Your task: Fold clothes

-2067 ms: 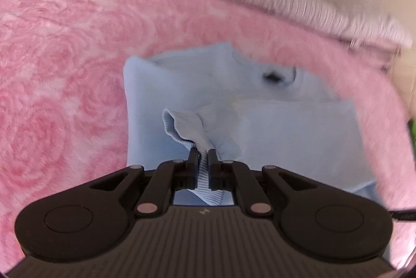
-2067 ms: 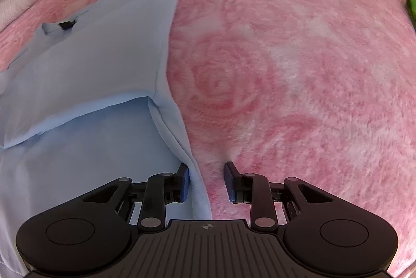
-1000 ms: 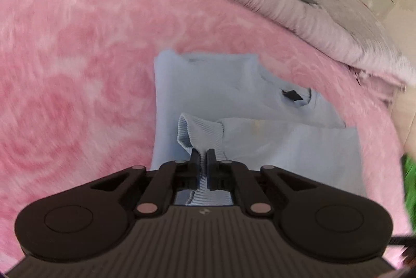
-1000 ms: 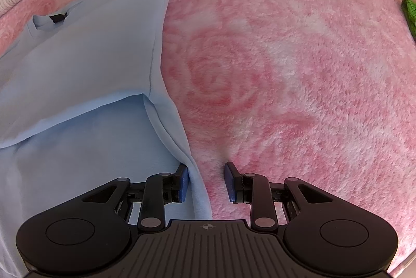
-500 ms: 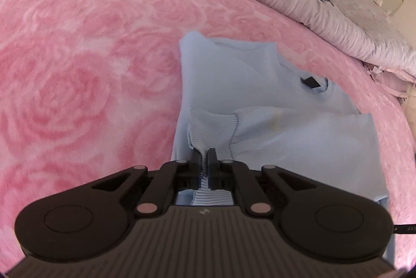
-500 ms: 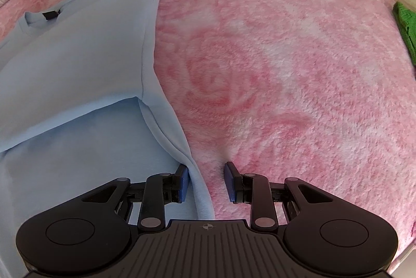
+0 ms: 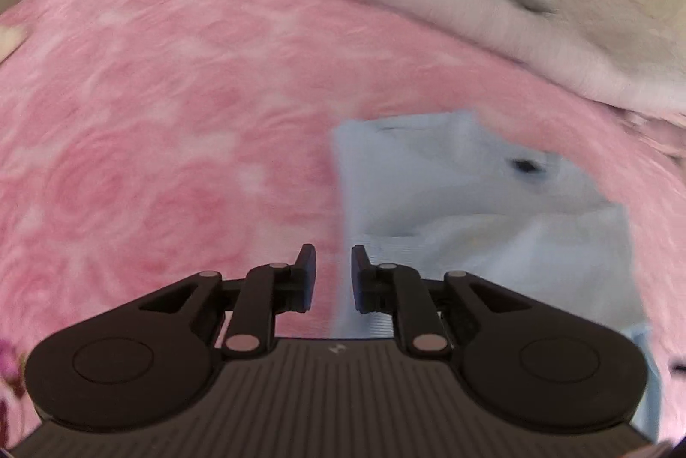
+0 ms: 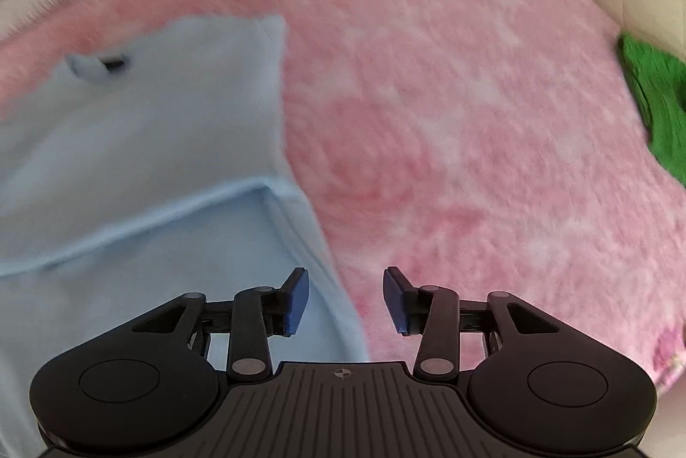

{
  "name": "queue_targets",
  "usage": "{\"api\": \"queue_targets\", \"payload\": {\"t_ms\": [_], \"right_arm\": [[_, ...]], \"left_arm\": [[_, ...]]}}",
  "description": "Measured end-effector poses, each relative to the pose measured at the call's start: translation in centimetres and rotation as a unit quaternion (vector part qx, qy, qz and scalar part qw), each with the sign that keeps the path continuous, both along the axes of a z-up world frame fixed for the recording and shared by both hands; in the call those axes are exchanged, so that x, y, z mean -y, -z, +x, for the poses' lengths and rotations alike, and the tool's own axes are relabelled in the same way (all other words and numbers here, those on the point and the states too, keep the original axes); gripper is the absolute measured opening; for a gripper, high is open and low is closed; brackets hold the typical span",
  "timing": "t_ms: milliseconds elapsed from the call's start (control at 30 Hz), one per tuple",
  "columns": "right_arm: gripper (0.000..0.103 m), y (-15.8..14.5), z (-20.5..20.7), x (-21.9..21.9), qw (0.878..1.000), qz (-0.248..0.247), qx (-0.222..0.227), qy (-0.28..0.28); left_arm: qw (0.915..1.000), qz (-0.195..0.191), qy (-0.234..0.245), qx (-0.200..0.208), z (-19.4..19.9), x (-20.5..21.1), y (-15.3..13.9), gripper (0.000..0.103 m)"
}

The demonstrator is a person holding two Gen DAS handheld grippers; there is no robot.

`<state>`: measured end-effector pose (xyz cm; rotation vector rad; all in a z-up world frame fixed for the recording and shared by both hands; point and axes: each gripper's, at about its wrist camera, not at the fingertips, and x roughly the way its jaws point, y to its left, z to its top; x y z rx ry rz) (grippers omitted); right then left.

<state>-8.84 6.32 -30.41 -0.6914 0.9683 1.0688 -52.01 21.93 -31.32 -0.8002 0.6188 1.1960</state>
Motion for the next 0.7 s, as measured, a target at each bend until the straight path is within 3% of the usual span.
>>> {"api": "queue_targets", "payload": {"t_ms": [100,133,200,300,400,500,600,700], "right_arm": [[0.042,0.5,-0.6,-0.8,0.999,0.044,-0.018,-0.028],[0.037,1.1,-0.6,-1.2,0.998,0.049,-0.021,-0.035],[0.029,2.5,-0.4,-1.5,0.997,0.051,-0.023,-0.051],[0.026,5.1,0.0,-0.7,0.996,0.043,-0.020,-0.074],[0.026,5.5,0.6,3.2,0.995,0.042,-0.004,-0.094],[0.026,4.6,1.5,6.2,0.997,0.006,-0.008,-0.079],[0.026,2.1,0.8,7.6,0.996,0.042,-0.002,-0.085],[0.026,2.0,-0.8,7.6,0.990,0.089,-0.009,-0.105]], "left_arm": [[0.9980,0.012,0.061,0.010,3.1,1.0,0.8,0.012],[0.9970,0.015,0.074,0.015,3.9,1.3,1.4,0.012],[0.9965,0.011,0.083,0.009,4.7,1.9,3.5,0.010],[0.9978,0.006,0.065,-0.011,4.0,4.5,5.8,0.005],[0.9984,-0.019,0.039,-0.036,2.8,8.7,5.1,0.005],[0.9990,-0.023,0.034,-0.018,2.6,12.4,2.8,0.005],[0.9983,0.000,0.058,0.002,3.6,14.3,1.3,0.007],[0.9966,0.010,0.082,0.009,4.7,14.7,2.8,0.009]]}}
